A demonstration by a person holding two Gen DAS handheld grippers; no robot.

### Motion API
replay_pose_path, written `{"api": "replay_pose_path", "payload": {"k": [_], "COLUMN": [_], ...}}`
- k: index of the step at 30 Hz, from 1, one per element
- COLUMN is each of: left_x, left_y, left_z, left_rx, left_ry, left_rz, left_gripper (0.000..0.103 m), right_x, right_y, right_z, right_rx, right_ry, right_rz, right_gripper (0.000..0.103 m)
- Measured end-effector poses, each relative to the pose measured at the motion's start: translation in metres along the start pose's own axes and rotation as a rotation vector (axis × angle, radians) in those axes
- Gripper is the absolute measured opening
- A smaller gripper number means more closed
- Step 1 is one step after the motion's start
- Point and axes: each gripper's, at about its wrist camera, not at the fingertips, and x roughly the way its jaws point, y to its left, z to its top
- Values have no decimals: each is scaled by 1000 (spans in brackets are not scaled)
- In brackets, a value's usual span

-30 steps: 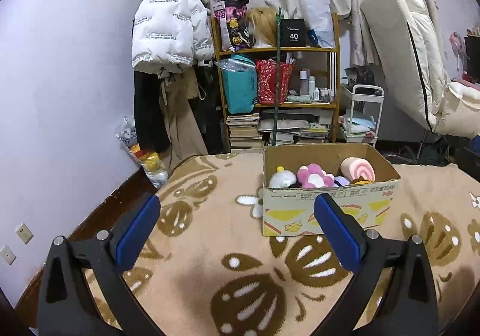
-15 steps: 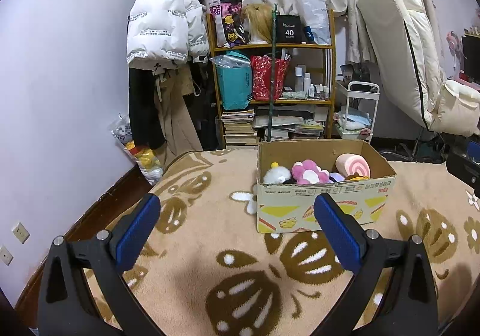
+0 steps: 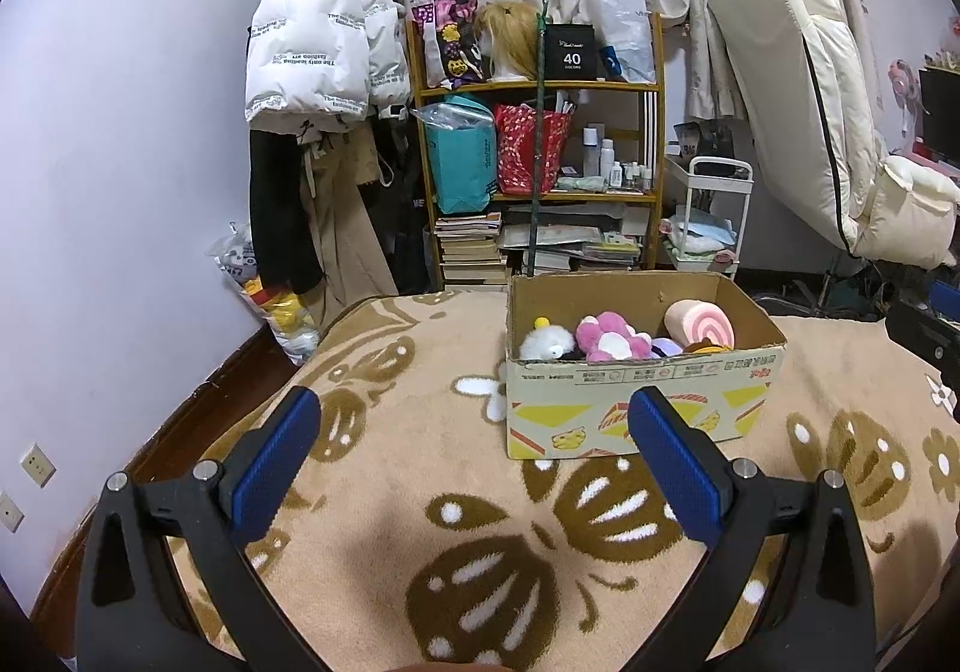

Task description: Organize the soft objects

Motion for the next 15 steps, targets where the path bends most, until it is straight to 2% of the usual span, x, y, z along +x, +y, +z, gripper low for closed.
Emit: {"api": "replay_pose_path", "payload": {"k": [15], "left_x": [-1], "left_y": [0], "left_z": [2], "left_rx": [0], "left_ry": [3], "left_rz": [10], "left_gripper": [101], "right_x": [0], "right_y": [-1], "right_z": [-2], "right_rx": [-3], "right_ry": [-6], "right_rz": [-7], "right_gripper": [103]}}
